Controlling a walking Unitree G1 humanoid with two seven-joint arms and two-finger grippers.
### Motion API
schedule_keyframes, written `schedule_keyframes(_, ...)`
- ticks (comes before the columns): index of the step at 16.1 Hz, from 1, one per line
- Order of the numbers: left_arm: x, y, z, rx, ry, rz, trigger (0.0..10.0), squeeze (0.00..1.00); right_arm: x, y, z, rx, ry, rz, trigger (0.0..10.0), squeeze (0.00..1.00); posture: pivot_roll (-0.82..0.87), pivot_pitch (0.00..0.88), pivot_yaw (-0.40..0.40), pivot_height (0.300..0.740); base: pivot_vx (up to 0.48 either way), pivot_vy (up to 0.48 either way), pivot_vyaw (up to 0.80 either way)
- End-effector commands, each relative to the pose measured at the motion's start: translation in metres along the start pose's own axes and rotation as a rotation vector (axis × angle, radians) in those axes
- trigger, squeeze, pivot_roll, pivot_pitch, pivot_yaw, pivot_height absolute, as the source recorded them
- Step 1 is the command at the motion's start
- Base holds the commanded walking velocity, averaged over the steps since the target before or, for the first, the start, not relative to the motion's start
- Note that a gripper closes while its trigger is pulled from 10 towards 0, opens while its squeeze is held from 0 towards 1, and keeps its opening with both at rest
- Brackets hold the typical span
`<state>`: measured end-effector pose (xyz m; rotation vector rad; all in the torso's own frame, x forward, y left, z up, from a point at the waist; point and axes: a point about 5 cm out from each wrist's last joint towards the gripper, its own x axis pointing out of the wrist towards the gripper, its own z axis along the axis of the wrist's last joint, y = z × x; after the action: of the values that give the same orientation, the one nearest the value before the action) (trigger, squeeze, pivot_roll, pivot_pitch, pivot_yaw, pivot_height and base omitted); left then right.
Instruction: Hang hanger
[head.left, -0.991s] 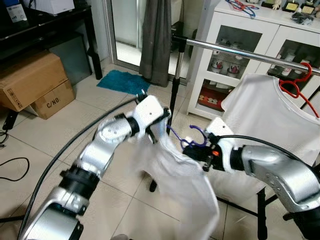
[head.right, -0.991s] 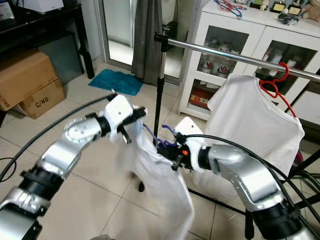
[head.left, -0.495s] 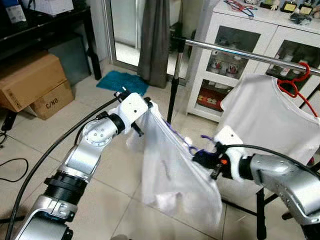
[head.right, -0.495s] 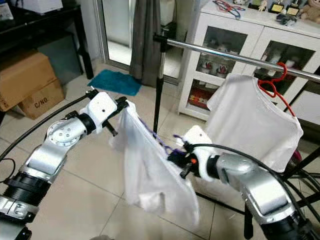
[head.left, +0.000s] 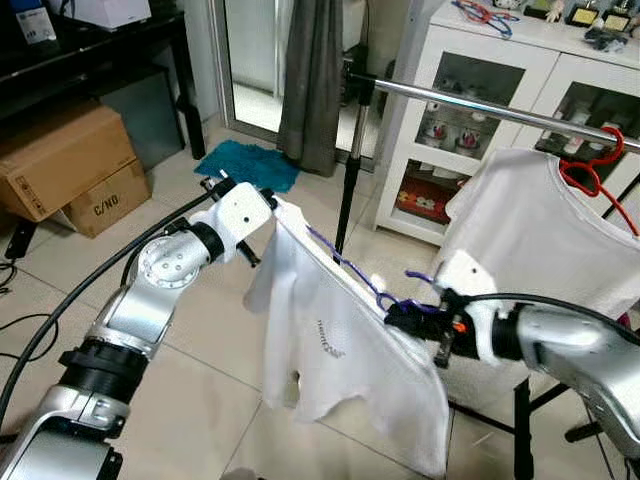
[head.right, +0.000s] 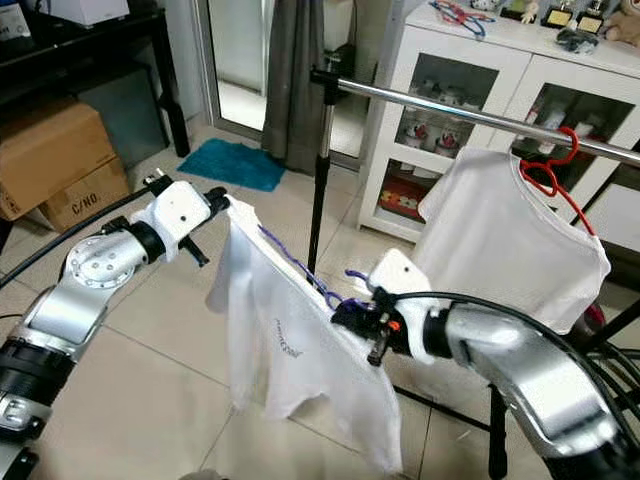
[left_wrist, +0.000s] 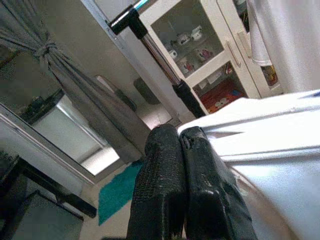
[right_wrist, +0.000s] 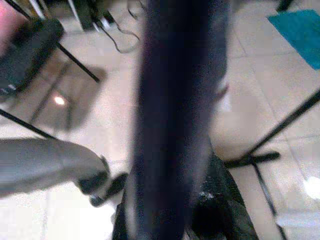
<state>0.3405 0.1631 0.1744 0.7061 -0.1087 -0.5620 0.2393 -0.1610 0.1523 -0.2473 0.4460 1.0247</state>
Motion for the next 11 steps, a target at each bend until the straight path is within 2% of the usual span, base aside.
schedule_keyframes(1, -0.012, 0.045, 0.002, -0.009, 0.006, 0.191, 0.0, 0.00, -0.009, -0.004, -0.011, 0.062, 0.051, -0.006, 0.0, 0.00, -0.01, 0.000, -0.063, 0.740, 0.000, 0.000, 0.00)
schedule_keyframes(4, 0.008, 0.028, 0.027, -0.026, -0.093, 0.166, 0.0, 0.00, 0.003, -0.003, -0.012, 0.045, 0.105, -0.020, 0.0, 0.00, -0.02, 0.000, -0.064, 0.740, 0.000, 0.000, 0.00)
schedule_keyframes(5, 0.018, 0.016, 0.038, -0.039, -0.135, 0.113, 0.0, 0.00, 0.009, -0.007, -0.011, 0.074, 0.081, -0.065, 0.0, 0.00, -0.02, 0.000, -0.063, 0.740, 0.000, 0.000, 0.00)
schedule_keyframes(6, 0.022, 0.003, 0.036, -0.053, -0.122, 0.074, 0.0, 0.00, 0.011, -0.006, 0.000, 0.113, -0.013, -0.049, 0.0, 0.00, -0.02, 0.000, -0.054, 0.740, 0.000, 0.000, 0.00)
schedule_keyframes(7, 0.020, 0.003, 0.028, -0.064, -0.089, 0.093, 0.0, 0.00, 0.007, -0.006, 0.007, 0.136, -0.068, -0.034, 0.0, 0.00, -0.03, 0.000, -0.049, 0.740, 0.000, 0.000, 0.00)
schedule_keyframes(8, 0.012, 0.018, 0.014, -0.078, -0.037, 0.170, 0.0, 0.00, -0.001, -0.006, 0.009, 0.128, -0.094, -0.015, 0.0, 0.00, -0.03, 0.000, -0.049, 0.740, 0.000, 0.000, 0.00)
schedule_keyframes(9, -0.004, 0.045, -0.002, -0.069, 0.031, 0.293, 0.0, 0.00, -0.013, -0.004, 0.005, 0.118, -0.094, 0.021, 0.0, 0.00, -0.03, 0.000, -0.049, 0.740, 0.000, 0.000, 0.00)
schedule_keyframes(11, -0.028, 0.080, -0.018, -0.063, 0.103, 0.439, 0.0, 0.00, -0.024, -0.001, -0.003, 0.118, -0.063, 0.058, 0.0, 0.00, -0.02, 0.000, -0.049, 0.740, 0.000, 0.000, 0.00)
